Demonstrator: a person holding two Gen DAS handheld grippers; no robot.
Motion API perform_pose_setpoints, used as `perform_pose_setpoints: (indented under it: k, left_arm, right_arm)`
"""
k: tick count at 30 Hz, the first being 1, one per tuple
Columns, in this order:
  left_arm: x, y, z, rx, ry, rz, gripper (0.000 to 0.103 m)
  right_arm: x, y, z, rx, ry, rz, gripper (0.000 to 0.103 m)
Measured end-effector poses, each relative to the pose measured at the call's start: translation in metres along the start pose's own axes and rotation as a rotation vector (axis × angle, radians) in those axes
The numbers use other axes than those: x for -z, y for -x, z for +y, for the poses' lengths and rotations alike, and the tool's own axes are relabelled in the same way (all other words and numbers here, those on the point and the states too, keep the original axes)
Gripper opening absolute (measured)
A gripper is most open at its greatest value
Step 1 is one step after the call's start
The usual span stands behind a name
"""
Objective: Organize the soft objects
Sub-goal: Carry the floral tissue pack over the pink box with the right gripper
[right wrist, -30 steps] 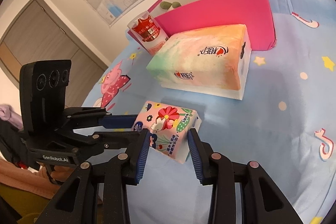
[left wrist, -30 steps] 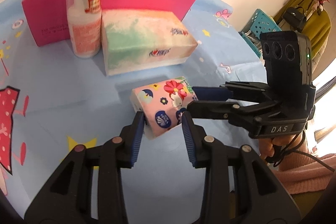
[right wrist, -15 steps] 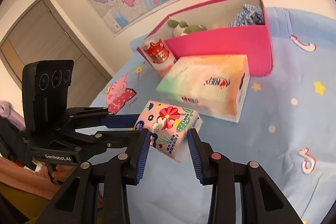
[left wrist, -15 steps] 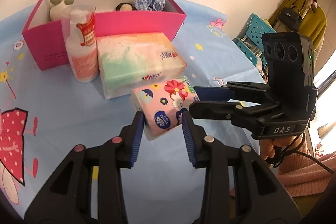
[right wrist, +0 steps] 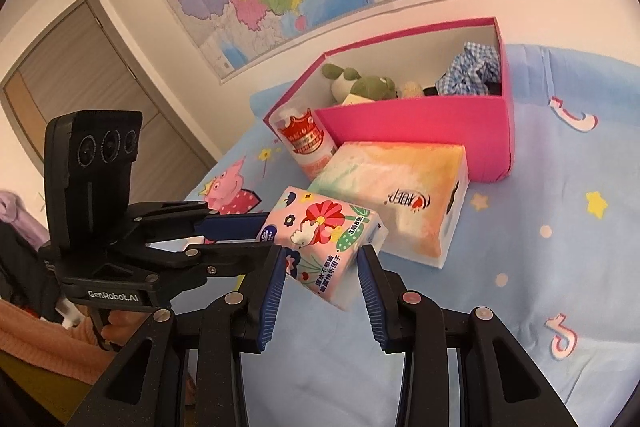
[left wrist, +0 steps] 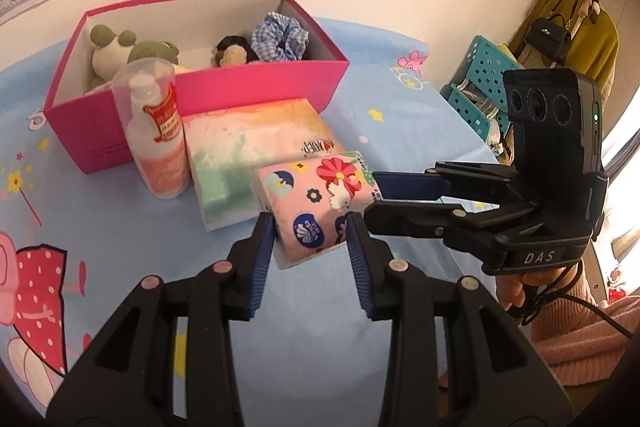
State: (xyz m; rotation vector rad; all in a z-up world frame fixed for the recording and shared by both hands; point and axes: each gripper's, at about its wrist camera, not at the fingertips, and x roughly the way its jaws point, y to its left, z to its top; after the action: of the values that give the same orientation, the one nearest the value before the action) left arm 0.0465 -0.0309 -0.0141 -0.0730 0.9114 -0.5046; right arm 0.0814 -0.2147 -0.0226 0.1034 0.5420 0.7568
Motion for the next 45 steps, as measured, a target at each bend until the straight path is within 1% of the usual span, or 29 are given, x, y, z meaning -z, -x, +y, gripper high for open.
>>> perform_pose_setpoints:
  k: [17, 45]
  left_arm:
    - [-0.02, 0.002, 0.0, -0.012, -0.022, -0.036, 0.039]
    - [-0.034, 0.001, 0.004, -0.028, -0.03, -0.057, 0.039]
  right_arm:
    - [-0.015, 0.013, 0.001, 0.009, 0.027, -0.042, 0.038]
    - [-0.03, 0.017, 0.0, 0.013, 0.056, -0.062, 0.039]
